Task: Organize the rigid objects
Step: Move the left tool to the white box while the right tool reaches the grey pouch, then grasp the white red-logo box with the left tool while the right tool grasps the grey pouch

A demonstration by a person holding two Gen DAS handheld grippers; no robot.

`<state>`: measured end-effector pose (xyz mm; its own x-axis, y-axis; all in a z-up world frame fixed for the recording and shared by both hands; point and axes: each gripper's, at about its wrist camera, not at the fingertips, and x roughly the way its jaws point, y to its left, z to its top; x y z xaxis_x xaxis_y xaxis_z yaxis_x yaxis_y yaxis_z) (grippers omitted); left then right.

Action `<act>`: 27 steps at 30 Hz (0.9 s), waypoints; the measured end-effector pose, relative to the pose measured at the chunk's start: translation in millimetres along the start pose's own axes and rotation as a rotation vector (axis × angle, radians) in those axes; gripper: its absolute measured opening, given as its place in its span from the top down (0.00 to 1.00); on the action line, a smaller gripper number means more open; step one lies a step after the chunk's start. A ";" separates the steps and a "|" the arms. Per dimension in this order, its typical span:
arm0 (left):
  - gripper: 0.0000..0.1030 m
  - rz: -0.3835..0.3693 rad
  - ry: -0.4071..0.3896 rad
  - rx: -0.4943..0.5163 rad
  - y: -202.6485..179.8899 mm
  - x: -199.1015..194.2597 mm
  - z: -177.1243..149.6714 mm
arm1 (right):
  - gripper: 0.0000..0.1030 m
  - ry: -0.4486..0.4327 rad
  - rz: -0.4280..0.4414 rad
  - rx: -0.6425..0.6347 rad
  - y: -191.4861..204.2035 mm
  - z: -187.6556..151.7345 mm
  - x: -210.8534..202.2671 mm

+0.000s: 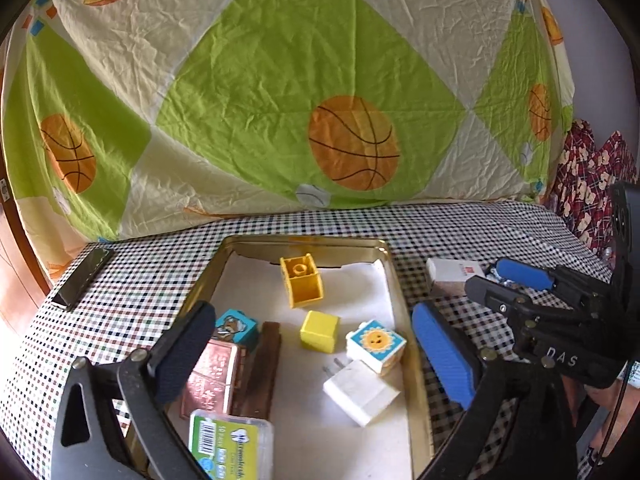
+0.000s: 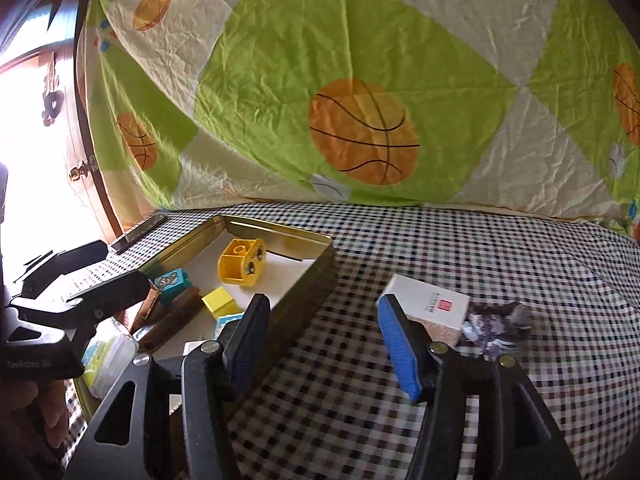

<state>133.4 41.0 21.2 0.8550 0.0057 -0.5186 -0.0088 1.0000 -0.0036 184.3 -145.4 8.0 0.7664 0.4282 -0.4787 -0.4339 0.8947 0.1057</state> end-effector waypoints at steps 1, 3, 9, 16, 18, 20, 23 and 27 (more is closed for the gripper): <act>0.01 -0.011 -0.004 0.008 -8.8 0.6 1.3 | 0.39 -0.002 -0.030 0.007 -11.7 0.1 -4.2; 0.01 -0.020 -0.004 0.025 -26.5 4.4 2.8 | 0.34 -0.011 -0.093 0.035 -36.7 0.5 -12.1; 0.01 -0.074 0.047 0.042 -78.2 28.0 4.9 | 0.32 0.019 -0.209 0.132 -95.8 1.8 -16.1; 0.01 -0.080 0.077 0.026 -116.6 46.9 15.4 | 0.31 0.129 -0.219 0.115 -113.2 1.8 16.9; 0.01 -0.064 0.089 0.004 -118.4 54.5 19.7 | 0.31 0.150 -0.221 0.126 -117.1 2.7 24.9; 0.01 -0.053 0.092 -0.031 -116.6 59.7 23.7 | 0.31 0.162 -0.210 0.145 -120.7 4.8 31.2; 0.01 -0.043 0.084 -0.068 -113.6 63.7 27.7 | 0.22 0.186 -0.210 0.139 -123.0 4.2 42.8; 0.01 -0.029 0.089 -0.068 -114.1 70.3 27.6 | 0.21 0.235 -0.161 0.192 -134.0 -0.6 58.6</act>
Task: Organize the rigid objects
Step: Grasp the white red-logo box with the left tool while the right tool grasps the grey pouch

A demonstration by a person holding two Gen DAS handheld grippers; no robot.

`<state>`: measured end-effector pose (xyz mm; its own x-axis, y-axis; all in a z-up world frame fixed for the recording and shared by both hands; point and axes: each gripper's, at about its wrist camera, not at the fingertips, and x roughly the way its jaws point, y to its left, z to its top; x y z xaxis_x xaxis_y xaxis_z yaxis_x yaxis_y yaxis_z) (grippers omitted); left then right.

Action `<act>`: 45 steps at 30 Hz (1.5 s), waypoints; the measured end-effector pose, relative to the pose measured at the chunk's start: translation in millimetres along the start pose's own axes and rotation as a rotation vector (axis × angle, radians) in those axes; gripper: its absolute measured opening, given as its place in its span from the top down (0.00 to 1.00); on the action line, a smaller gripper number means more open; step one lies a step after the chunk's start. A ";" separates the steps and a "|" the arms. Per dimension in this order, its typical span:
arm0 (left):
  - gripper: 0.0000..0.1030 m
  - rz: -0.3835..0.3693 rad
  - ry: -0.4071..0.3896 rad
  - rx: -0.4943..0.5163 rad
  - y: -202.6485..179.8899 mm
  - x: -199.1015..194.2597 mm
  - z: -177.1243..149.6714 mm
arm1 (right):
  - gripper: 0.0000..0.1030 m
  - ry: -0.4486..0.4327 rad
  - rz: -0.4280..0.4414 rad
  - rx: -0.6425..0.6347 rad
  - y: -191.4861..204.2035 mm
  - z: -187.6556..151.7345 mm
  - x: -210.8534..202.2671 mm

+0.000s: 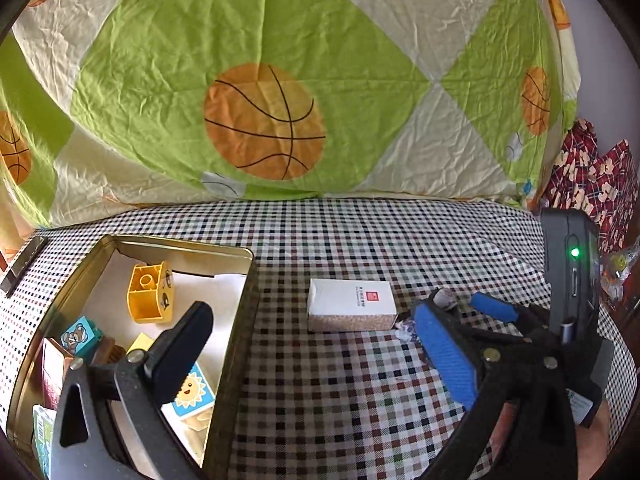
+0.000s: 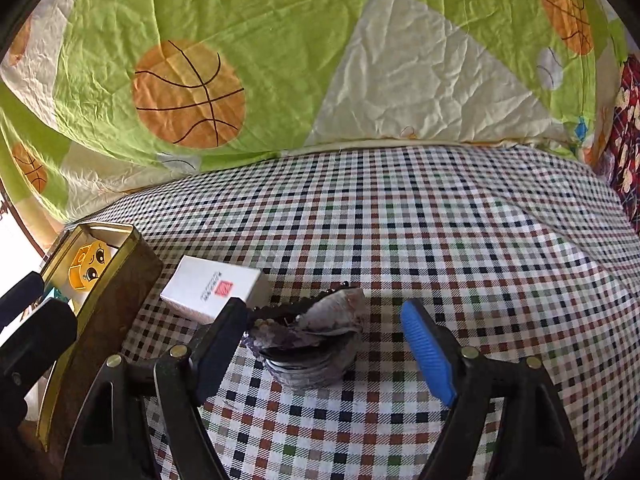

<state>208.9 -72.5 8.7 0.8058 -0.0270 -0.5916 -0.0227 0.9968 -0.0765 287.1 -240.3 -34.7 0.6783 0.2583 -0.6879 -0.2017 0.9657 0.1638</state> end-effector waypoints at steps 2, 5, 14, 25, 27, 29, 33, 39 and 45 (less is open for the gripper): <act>0.01 0.008 0.010 -0.006 0.8 4.6 -0.2 | 0.21 0.004 0.052 0.033 -5.0 0.1 1.0; 0.01 0.014 0.013 -0.016 2.3 9.9 1.2 | 0.21 -0.018 0.031 0.013 -4.1 1.0 -2.7; 0.01 0.030 0.055 0.016 -6.2 32.5 5.9 | 0.31 0.054 0.019 -0.095 5.0 -3.8 6.8; 0.01 -0.011 0.128 0.135 -48.1 67.3 0.9 | 0.31 0.016 -0.077 0.072 -58.0 -6.4 -10.4; 0.02 -0.012 0.159 0.132 -49.5 79.6 2.4 | 0.31 0.013 -0.084 0.082 -61.2 -7.4 -13.3; 0.02 -0.009 0.181 0.121 -45.7 90.2 5.3 | 0.31 0.013 -0.077 0.085 -62.3 -8.8 -16.7; 0.01 0.008 0.197 0.145 -44.9 103.5 4.2 | 0.31 0.015 -0.075 0.069 -57.1 -8.1 -15.5; 0.13 -0.058 0.223 0.161 -53.1 106.8 1.2 | 0.31 0.009 -0.077 0.071 -55.9 -8.0 -14.9; 0.22 -0.133 0.275 0.089 -43.0 113.9 -0.3 | 0.31 -0.013 -0.065 0.072 -56.4 -9.4 -18.9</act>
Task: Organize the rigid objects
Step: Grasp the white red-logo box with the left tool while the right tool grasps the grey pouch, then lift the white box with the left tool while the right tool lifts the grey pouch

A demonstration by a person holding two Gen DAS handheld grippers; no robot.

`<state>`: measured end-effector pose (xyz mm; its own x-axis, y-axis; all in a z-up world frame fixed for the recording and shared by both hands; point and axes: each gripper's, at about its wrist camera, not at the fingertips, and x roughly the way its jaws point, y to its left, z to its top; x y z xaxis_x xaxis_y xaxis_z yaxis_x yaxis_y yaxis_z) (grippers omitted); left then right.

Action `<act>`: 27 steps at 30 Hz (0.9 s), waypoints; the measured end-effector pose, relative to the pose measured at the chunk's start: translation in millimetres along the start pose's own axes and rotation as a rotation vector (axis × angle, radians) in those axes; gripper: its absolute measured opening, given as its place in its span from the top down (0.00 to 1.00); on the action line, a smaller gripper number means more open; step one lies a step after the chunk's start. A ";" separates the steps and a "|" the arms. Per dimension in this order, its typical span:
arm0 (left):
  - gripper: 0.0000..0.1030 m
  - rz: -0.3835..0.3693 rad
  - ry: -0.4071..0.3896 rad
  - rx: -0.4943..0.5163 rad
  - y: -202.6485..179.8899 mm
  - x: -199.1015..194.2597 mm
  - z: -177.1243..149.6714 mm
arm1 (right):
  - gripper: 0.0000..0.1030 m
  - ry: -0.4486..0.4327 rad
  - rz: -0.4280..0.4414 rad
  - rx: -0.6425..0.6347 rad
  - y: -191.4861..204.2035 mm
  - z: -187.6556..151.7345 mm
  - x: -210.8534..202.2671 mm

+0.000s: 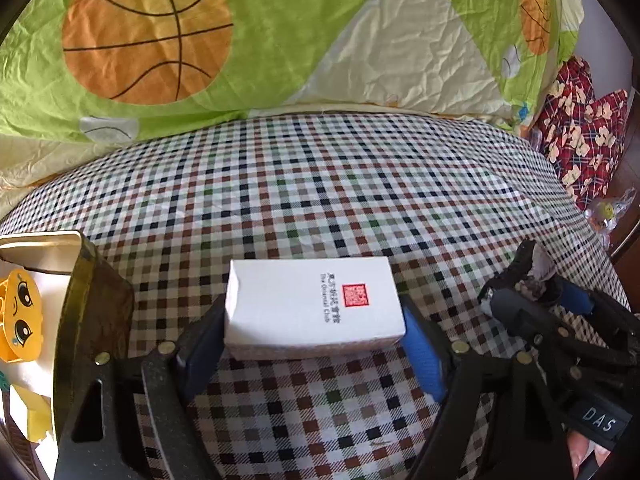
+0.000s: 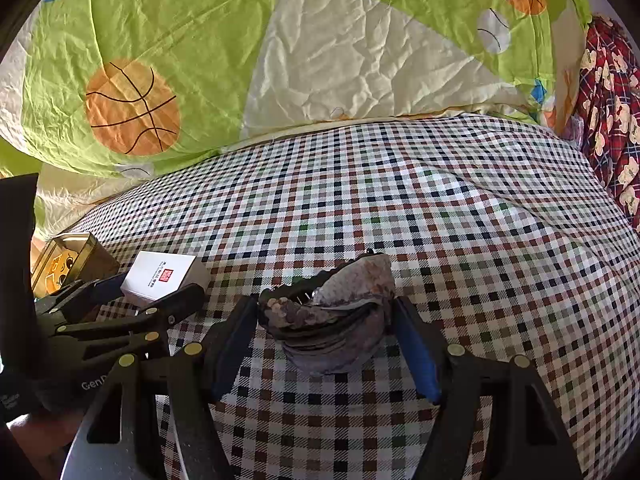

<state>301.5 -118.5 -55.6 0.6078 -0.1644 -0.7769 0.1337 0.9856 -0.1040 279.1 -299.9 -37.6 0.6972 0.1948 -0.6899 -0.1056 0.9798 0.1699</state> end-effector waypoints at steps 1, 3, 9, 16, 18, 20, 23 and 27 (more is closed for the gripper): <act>0.22 -0.003 -0.003 0.001 0.7 -1.3 -0.7 | 0.31 -0.001 0.002 0.001 -0.2 -0.7 -1.2; 0.22 0.006 -0.016 0.006 -1.3 -4.3 -2.0 | 0.31 0.000 0.008 -0.001 -0.4 -2.2 -2.8; 0.22 0.032 -0.055 0.012 -0.6 -16.8 -9.2 | 0.31 -0.052 -0.005 -0.011 0.7 -5.7 -15.0; 0.22 0.085 -0.164 0.033 -4.4 -39.8 -16.4 | 0.31 -0.121 -0.005 -0.018 5.2 -8.9 -29.4; 0.22 0.097 -0.198 0.037 -5.1 -46.3 -17.4 | 0.31 -0.132 -0.005 -0.013 5.6 -8.7 -31.3; 0.22 0.098 -0.232 0.035 -4.3 -52.8 -18.8 | 0.31 -0.148 -0.005 -0.013 6.7 -9.0 -34.3; 0.22 0.096 -0.268 0.031 -2.9 -60.0 -20.5 | 0.31 -0.178 -0.011 -0.030 12.0 -10.1 -39.4; 0.22 0.094 -0.303 0.021 -1.5 -68.0 -24.8 | 0.31 -0.232 -0.017 -0.058 18.6 -12.5 -48.5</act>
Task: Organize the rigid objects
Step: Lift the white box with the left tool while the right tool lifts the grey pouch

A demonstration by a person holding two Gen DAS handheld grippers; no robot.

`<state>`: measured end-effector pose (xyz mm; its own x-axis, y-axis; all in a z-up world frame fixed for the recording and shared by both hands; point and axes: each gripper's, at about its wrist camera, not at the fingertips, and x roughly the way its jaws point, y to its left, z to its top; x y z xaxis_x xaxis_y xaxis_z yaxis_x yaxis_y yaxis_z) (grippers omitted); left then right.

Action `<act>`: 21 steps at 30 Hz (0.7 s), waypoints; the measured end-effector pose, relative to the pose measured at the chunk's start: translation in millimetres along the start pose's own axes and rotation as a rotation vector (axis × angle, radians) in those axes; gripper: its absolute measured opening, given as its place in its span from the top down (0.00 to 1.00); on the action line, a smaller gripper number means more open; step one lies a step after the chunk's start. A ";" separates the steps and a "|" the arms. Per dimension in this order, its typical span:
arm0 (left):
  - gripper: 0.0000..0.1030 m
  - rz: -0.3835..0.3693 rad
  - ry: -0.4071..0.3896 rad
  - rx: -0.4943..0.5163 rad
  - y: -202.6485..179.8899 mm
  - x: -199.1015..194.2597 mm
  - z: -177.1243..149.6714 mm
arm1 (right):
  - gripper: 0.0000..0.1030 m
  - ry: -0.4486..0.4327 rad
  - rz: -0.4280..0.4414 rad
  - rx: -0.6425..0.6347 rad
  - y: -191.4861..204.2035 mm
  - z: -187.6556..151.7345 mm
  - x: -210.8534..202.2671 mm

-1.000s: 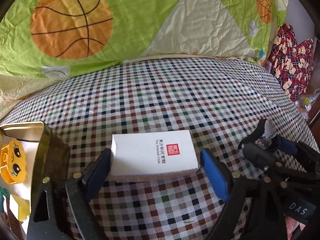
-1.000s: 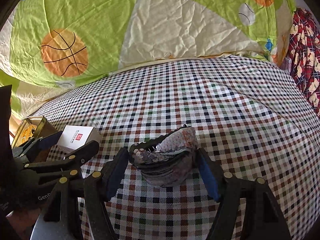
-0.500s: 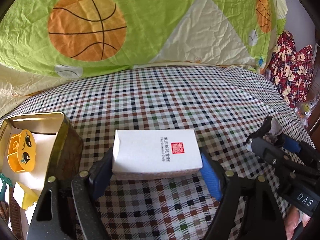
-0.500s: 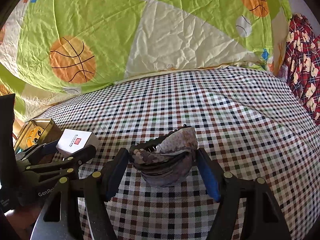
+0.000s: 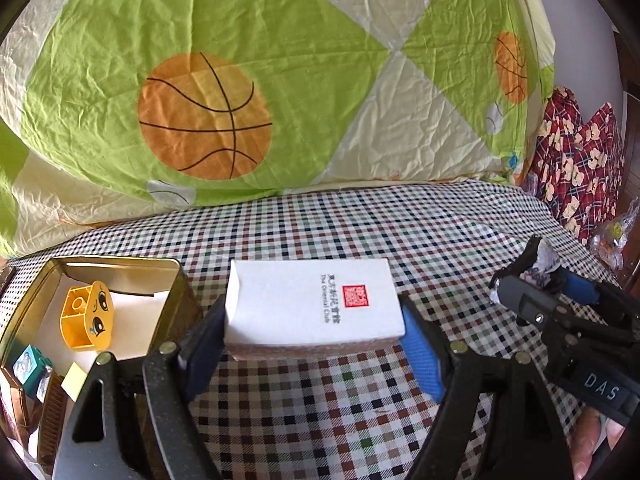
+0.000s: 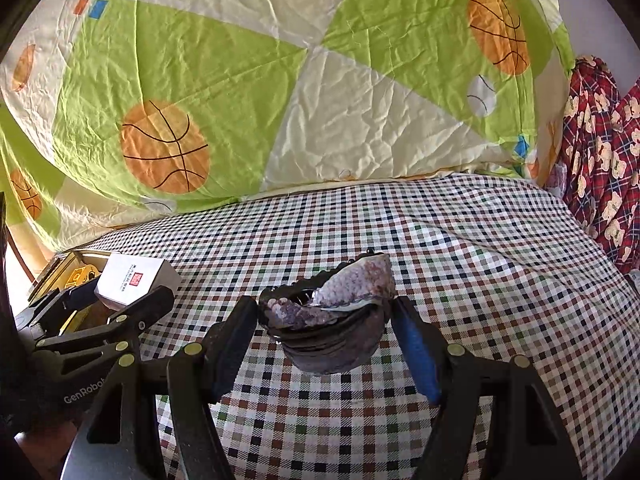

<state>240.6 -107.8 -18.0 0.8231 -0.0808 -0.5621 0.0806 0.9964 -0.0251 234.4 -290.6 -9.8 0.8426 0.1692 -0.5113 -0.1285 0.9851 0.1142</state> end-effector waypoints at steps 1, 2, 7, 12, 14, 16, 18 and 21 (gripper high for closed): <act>0.22 0.003 -0.013 -0.005 1.0 -2.7 -0.4 | 0.31 -0.015 -0.001 -0.002 0.7 -0.1 -2.7; 0.22 0.006 -0.023 -0.007 1.6 -5.3 -1.2 | 0.31 -0.031 -0.001 -0.003 1.6 -0.2 -5.3; 0.22 0.033 -0.087 -0.002 3.6 -23.6 -6.3 | 0.31 -0.090 -0.007 -0.029 8.1 -1.6 -16.0; 0.22 0.045 -0.118 -0.003 6.0 -37.7 -12.9 | 0.31 -0.148 -0.025 -0.075 19.6 -4.2 -27.2; 0.22 0.046 -0.129 -0.006 7.4 -42.9 -15.5 | 0.31 -0.158 -0.017 -0.078 22.5 -5.0 -30.1; 0.22 0.041 -0.132 -0.010 9.0 -46.1 -17.3 | 0.31 -0.168 -0.010 -0.082 24.6 -5.9 -33.2; 0.22 0.038 -0.134 -0.016 10.5 -48.0 -18.8 | 0.31 -0.179 -0.005 -0.085 26.0 -7.0 -36.1; 0.22 0.035 -0.136 -0.020 12.0 -50.3 -20.5 | 0.31 -0.187 -0.002 -0.084 27.8 -8.6 -39.3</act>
<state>188.6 -91.3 -7.0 0.8939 -0.0471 -0.4459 0.0401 0.9989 -0.0250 193.3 -269.5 6.1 0.9244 0.1664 -0.3433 -0.1633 0.9858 0.0380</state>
